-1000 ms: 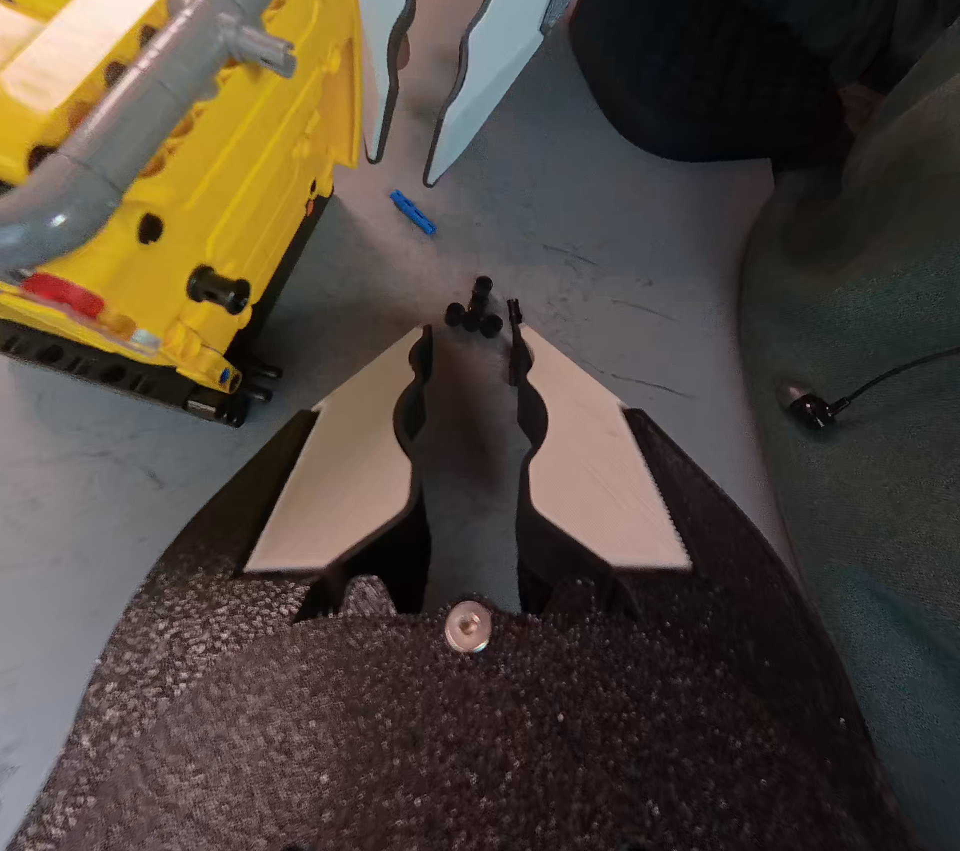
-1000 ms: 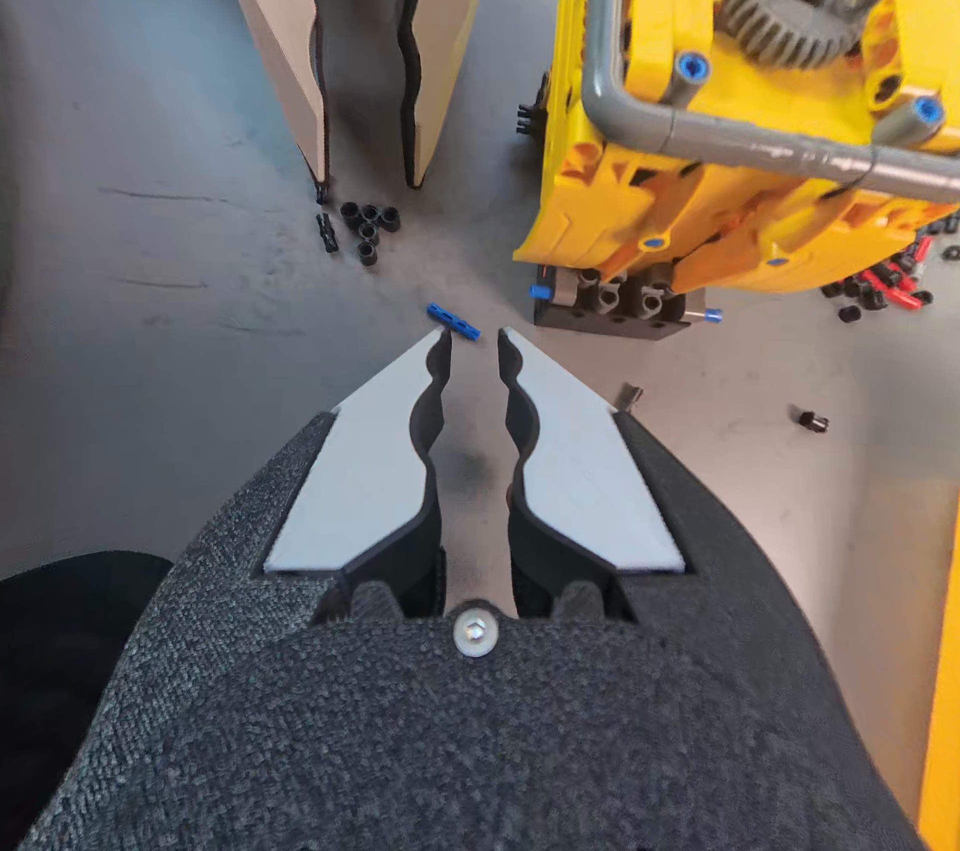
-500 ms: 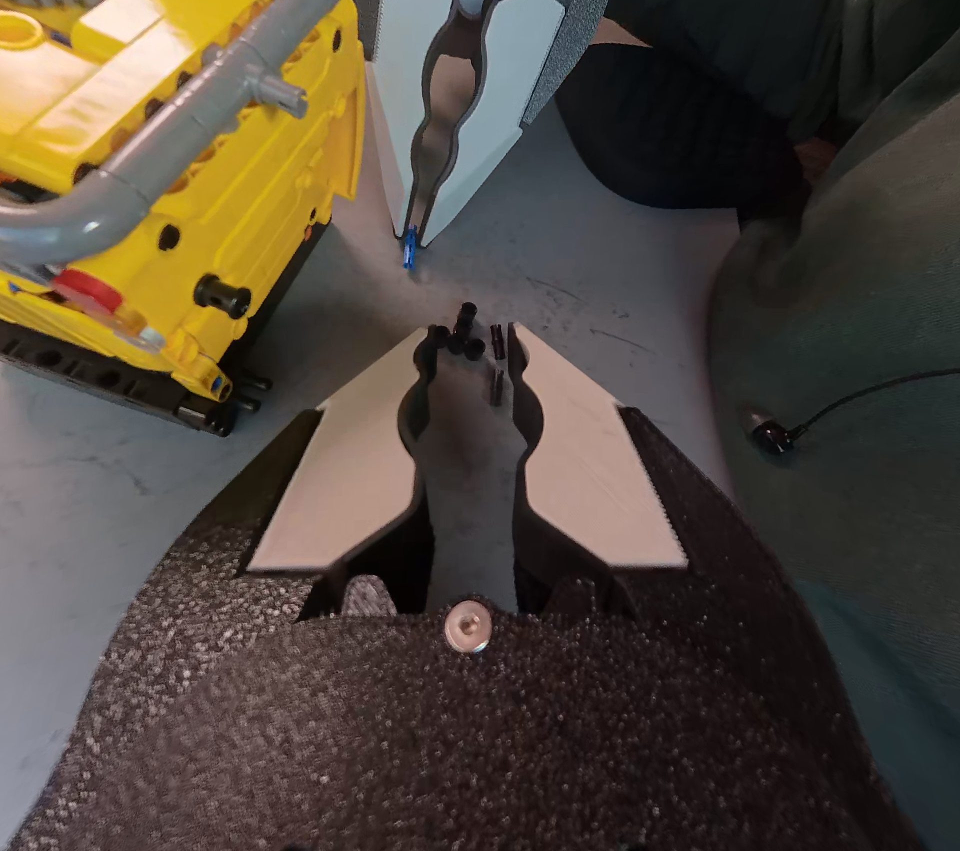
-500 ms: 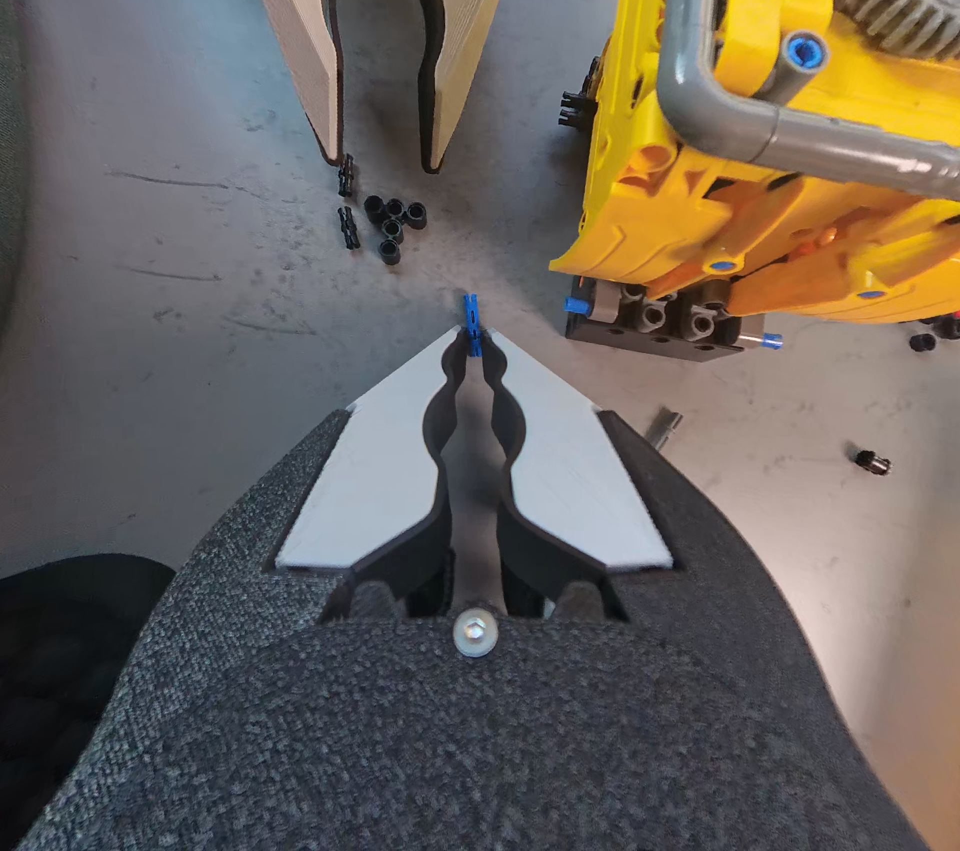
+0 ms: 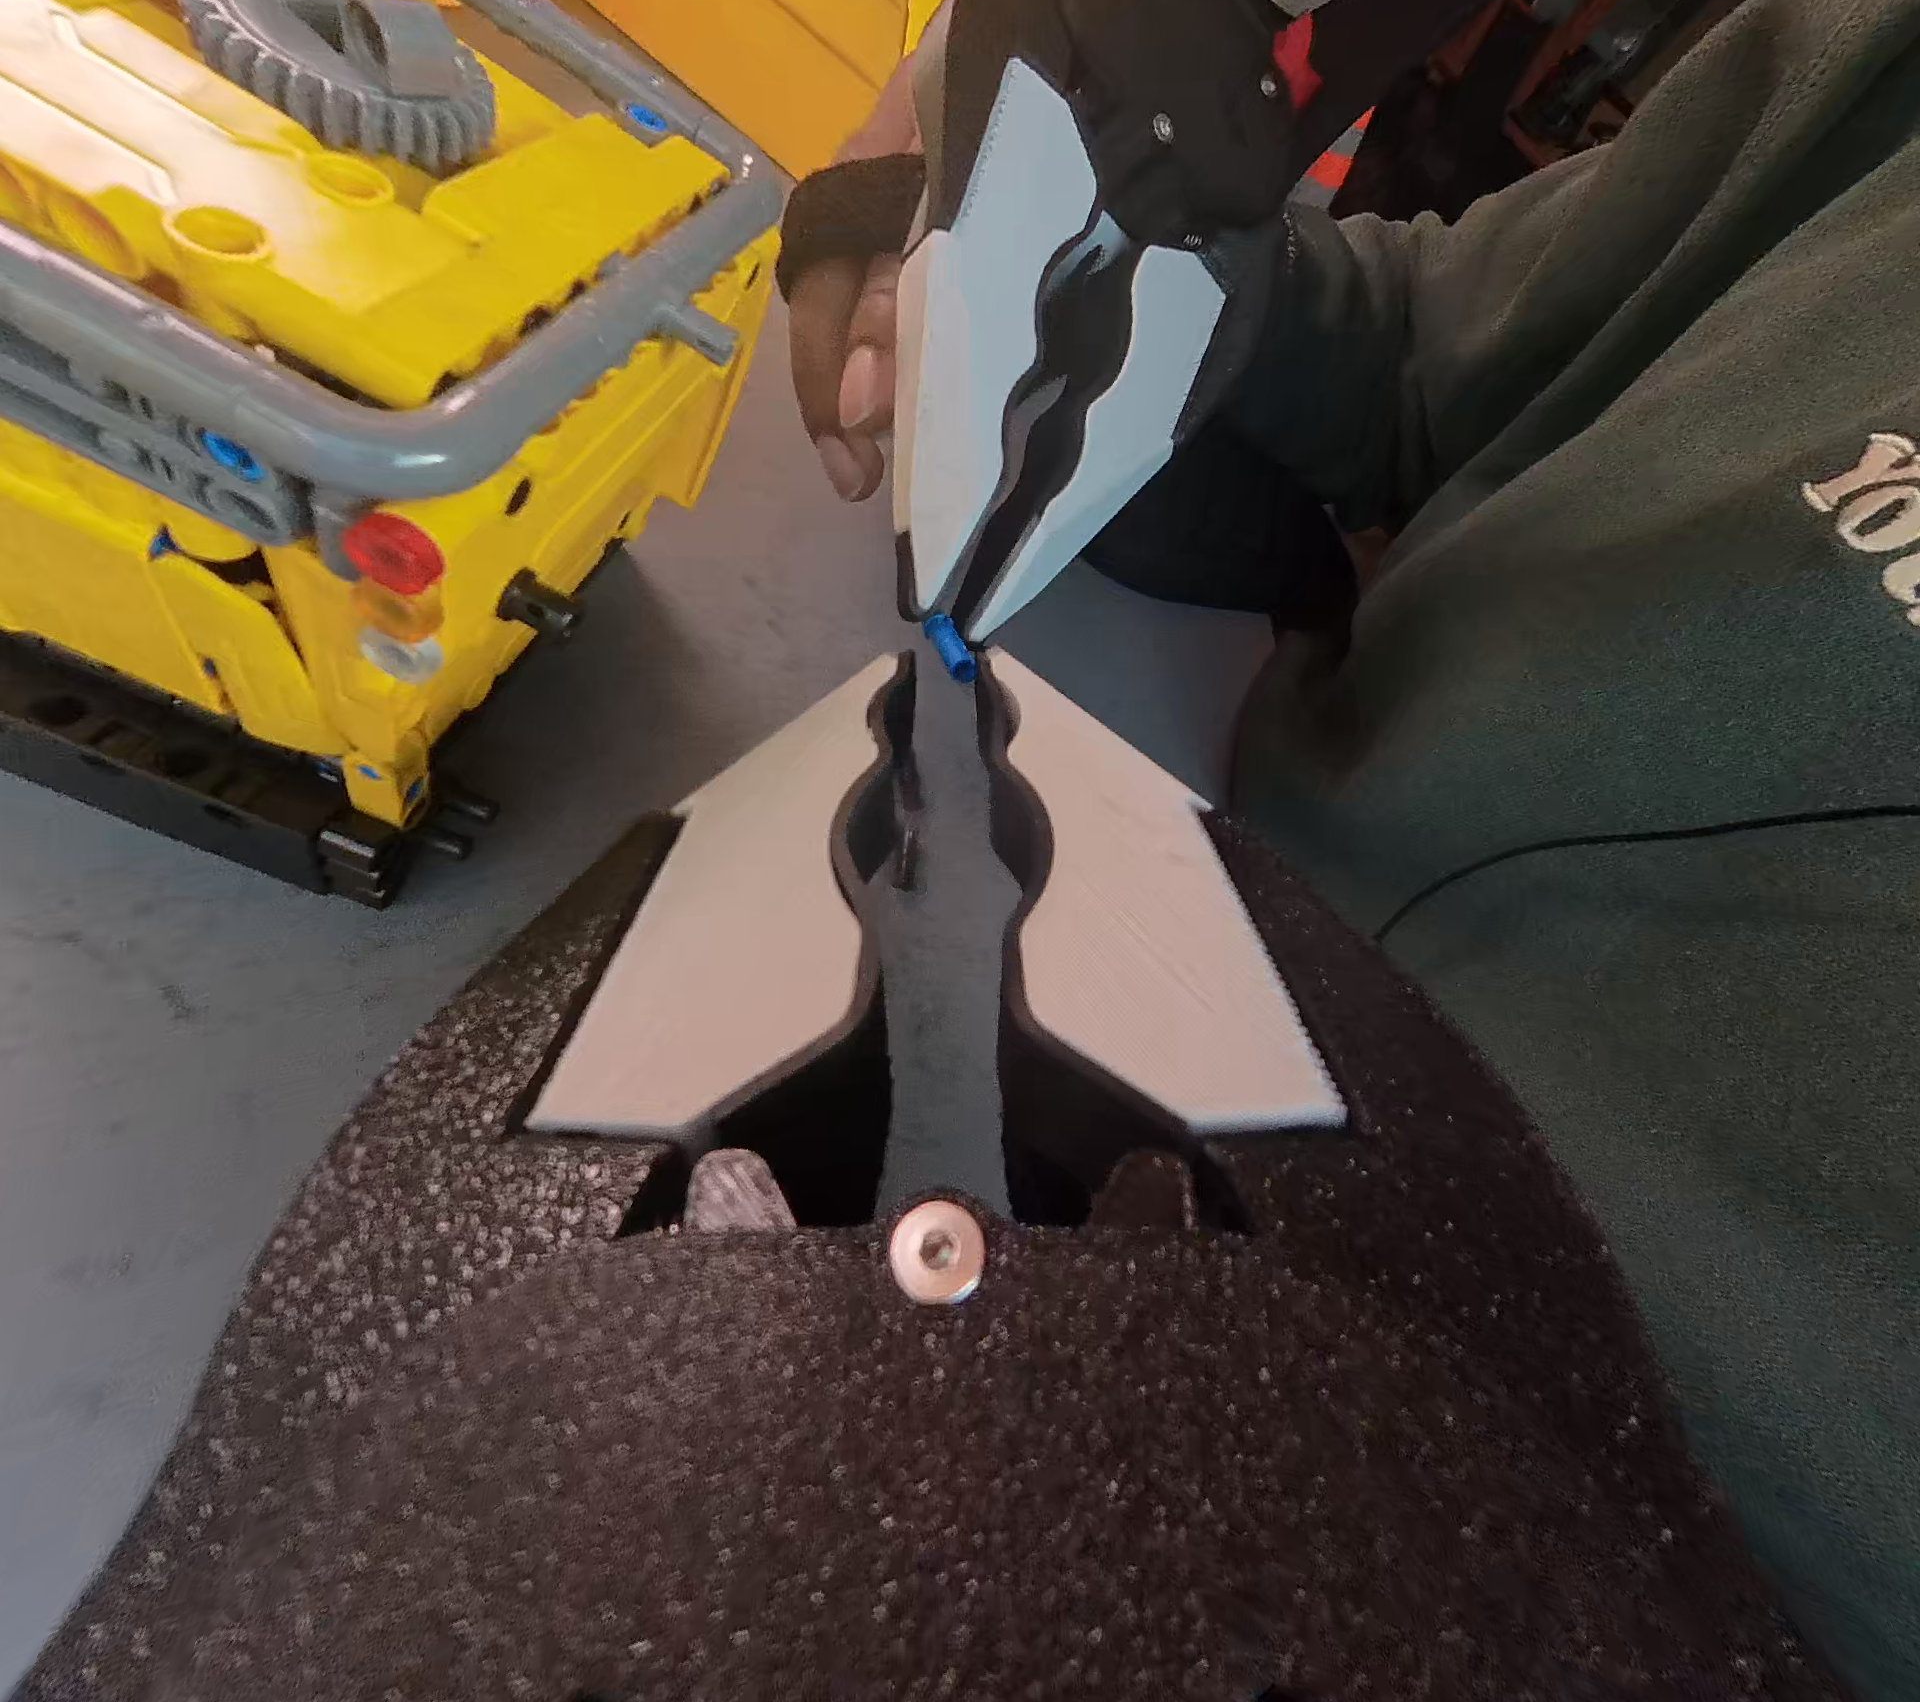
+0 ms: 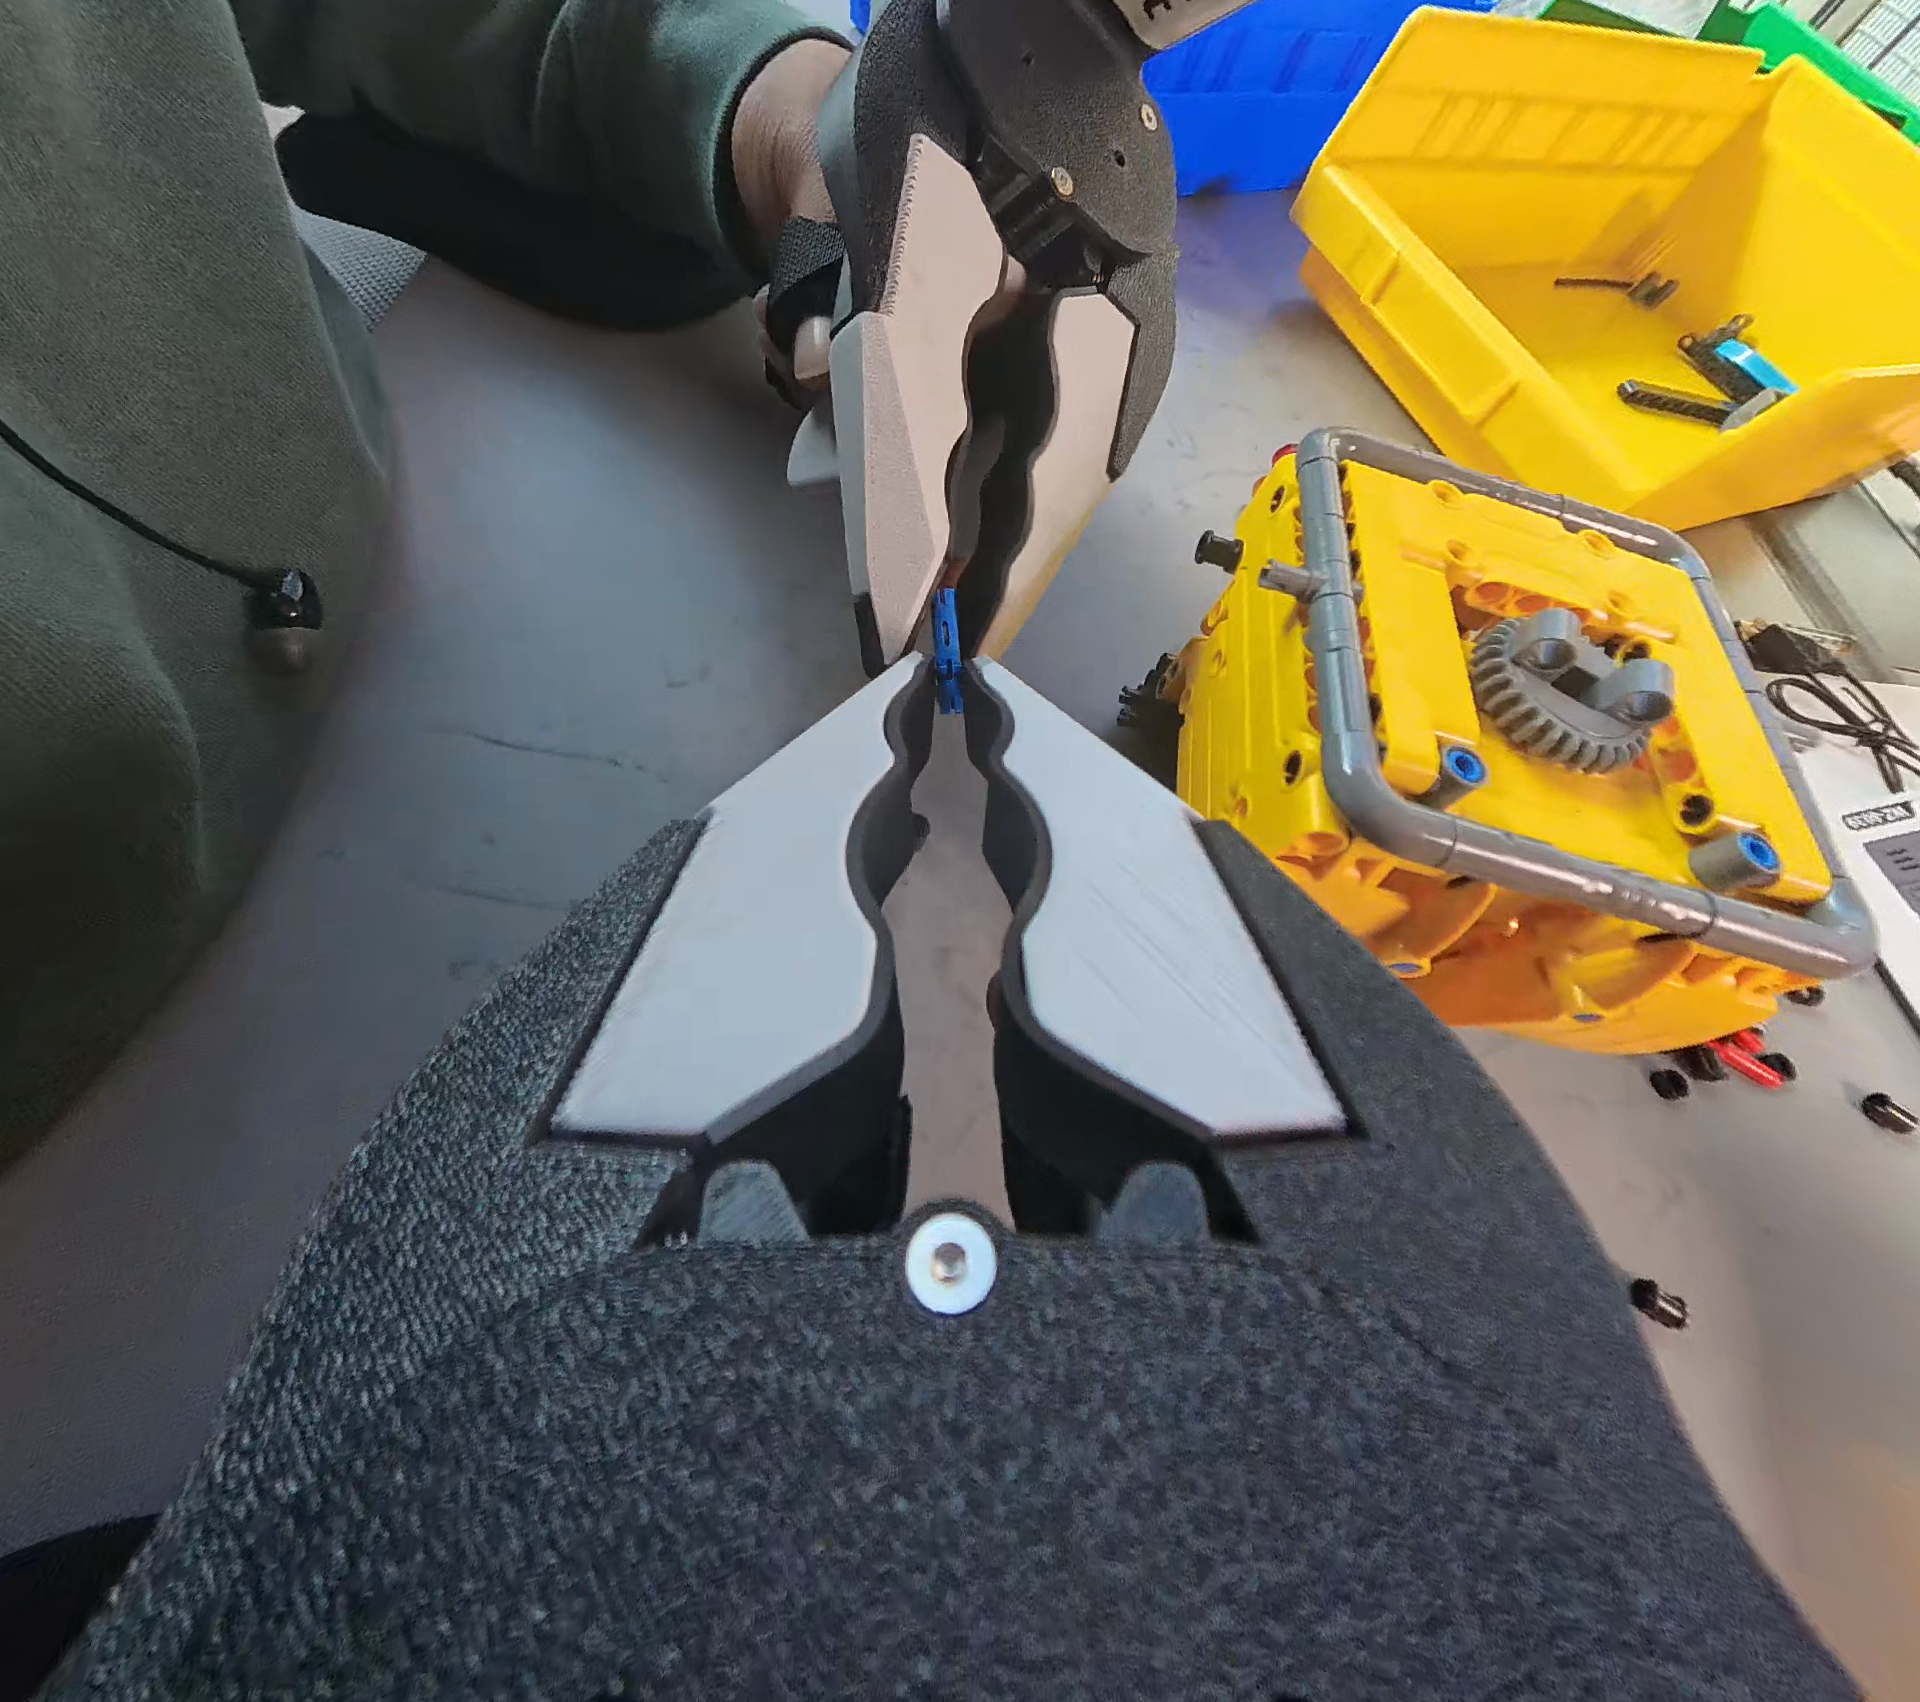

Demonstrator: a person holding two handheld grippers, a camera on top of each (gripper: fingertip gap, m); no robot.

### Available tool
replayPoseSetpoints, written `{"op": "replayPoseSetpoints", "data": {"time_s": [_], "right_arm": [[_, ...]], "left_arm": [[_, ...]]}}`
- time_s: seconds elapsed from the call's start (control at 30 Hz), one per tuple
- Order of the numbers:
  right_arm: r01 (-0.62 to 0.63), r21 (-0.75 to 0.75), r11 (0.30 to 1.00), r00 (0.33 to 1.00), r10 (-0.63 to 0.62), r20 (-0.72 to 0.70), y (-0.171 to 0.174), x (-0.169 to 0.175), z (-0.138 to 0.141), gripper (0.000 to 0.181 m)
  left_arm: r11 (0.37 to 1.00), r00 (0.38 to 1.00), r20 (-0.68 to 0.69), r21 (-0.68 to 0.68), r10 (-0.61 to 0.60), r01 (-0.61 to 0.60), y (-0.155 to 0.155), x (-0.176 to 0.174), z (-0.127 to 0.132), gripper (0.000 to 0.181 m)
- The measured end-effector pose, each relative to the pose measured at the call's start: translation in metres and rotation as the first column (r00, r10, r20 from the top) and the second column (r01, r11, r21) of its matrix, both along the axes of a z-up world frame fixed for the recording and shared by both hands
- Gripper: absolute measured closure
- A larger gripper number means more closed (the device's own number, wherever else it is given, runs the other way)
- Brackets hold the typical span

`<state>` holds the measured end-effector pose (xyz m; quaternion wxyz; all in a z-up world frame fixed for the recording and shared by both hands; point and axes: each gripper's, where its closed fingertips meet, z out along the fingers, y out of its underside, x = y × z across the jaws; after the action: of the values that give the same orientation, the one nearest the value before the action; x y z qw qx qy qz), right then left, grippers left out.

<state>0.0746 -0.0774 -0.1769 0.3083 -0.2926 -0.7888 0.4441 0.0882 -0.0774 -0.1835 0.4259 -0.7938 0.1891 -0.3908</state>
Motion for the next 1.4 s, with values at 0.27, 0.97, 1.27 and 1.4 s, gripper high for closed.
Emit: {"op": "replayPoseSetpoints", "data": {"time_s": [0.27,0.97,1.27,1.4], "right_arm": [[-0.032,-0.051,0.998,0.999,0.031,-0.028,-0.002,0.005,0.005,0.177],[-0.086,-0.308,0.948,0.995,0.064,-0.081,-0.006,0.009,0.033,0.177],[-0.091,-0.338,0.937,0.994,0.067,-0.083,-0.006,0.009,0.036,0.178],[-0.091,-0.342,0.935,0.995,0.068,-0.079,-0.007,0.008,0.036,0.178]], "left_arm": [[0.999,0.996,0.076,-0.017,-0.036,0.038,-0.004,0.004,0.004,0.178],[0.974,0.995,0.082,0.224,-0.063,0.043,-0.006,0.006,0.032,0.179],[0.971,0.999,0.009,0.235,-0.048,0.044,-0.005,0.008,0.026,0.179],[0.969,0.999,-0.036,0.245,-0.038,0.046,-0.005,0.007,0.022,0.179]]}}
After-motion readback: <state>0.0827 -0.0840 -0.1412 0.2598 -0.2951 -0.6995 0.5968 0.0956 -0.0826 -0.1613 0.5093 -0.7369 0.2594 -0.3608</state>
